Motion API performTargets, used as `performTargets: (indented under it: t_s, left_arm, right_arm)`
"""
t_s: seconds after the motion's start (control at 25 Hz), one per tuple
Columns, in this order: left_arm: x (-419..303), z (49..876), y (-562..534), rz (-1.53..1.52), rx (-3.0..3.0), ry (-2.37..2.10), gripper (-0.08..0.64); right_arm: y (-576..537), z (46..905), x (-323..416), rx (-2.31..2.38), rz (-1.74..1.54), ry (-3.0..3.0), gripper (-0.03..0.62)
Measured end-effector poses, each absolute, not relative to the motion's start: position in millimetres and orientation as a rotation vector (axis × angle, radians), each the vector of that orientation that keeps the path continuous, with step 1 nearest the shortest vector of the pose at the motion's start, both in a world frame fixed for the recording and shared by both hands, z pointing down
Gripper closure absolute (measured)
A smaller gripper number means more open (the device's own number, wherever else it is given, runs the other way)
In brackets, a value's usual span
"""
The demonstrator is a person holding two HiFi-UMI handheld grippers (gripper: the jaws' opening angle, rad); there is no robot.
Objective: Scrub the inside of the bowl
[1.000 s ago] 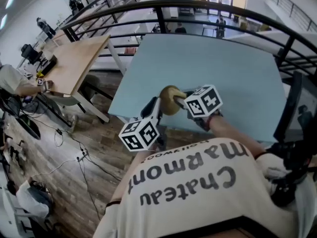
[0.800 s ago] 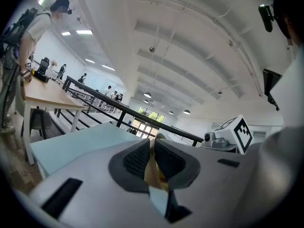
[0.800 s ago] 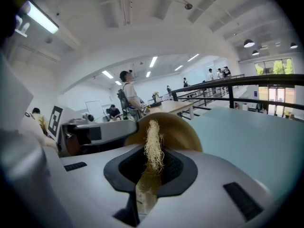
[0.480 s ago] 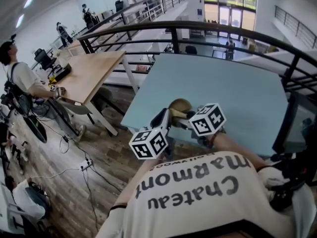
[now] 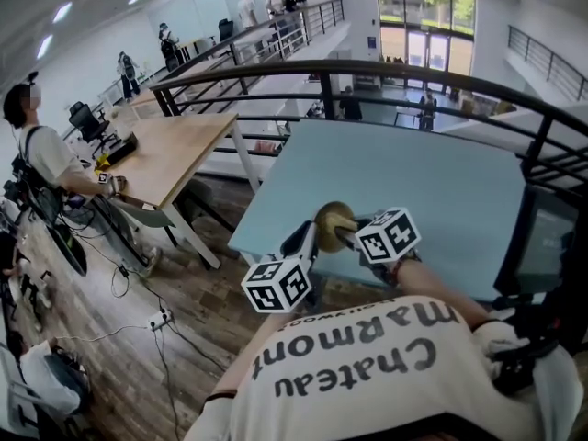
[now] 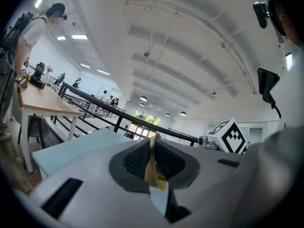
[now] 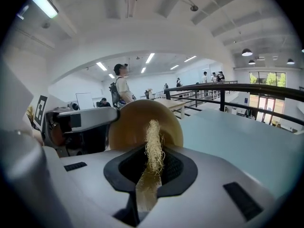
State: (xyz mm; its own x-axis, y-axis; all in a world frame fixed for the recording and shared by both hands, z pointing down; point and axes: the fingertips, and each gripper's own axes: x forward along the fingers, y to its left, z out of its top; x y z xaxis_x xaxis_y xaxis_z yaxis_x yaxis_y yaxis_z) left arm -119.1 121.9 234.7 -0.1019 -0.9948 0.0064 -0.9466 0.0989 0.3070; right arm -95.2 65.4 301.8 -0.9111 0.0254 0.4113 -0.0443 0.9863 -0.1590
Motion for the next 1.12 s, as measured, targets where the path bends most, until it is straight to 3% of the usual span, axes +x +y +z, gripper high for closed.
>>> performTargets:
  t_s: [0.68,1.12]
  left_arm:
    - [-117,239,127,-0.373,1.961,-2.161,0.540]
    - [-121,239,129,-0.350,1.981,-2.160,0.540]
  right_arm:
    - [118,290,-99,-0.247,0.294,-2.764,0.531]
    - [92,311,-89,-0.087,0.321,-2.711,0.531]
